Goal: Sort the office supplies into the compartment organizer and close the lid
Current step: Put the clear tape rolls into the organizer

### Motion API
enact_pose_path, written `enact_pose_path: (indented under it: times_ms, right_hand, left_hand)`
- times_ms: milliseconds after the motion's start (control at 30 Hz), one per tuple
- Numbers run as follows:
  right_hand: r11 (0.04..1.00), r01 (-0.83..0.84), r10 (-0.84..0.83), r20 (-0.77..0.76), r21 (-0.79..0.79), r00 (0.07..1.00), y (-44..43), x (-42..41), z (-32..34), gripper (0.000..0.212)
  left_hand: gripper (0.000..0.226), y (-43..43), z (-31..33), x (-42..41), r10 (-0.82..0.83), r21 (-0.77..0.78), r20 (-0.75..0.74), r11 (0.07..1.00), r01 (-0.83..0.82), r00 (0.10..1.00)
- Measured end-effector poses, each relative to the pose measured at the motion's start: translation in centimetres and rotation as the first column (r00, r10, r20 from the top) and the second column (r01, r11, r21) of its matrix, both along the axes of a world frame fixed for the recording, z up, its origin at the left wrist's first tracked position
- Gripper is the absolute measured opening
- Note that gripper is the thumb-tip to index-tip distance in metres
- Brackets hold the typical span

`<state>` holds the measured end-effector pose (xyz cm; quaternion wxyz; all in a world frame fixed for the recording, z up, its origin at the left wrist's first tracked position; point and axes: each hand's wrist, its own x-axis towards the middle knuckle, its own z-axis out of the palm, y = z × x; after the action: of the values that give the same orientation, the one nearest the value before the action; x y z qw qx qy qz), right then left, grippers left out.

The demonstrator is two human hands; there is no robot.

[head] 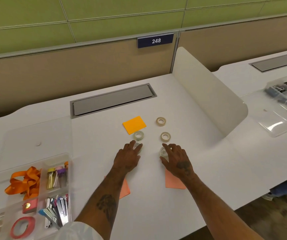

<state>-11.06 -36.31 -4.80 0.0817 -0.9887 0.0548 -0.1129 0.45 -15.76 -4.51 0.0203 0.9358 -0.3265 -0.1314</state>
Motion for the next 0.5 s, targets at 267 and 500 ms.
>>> enact_pose_path:
  times_ms: [267,500]
  right_hand:
    - [1.000,0.005,-0.005,-0.002,0.028,1.000,1.4,0.3,1.3,0.057]
    - [0.997,-0.044,0.045,-0.009,0.060,0.999,5.9,2.0,2.6,0.053]
  left_hand:
    - [0.051,1.0,1.2,-0.1,0.085,-0.125,-0.077,0.988,-0.095,0.993]
    - [0.054,5.6,3.0,-0.2,0.115,-0.309,-0.086,0.941,-0.136,0.990]
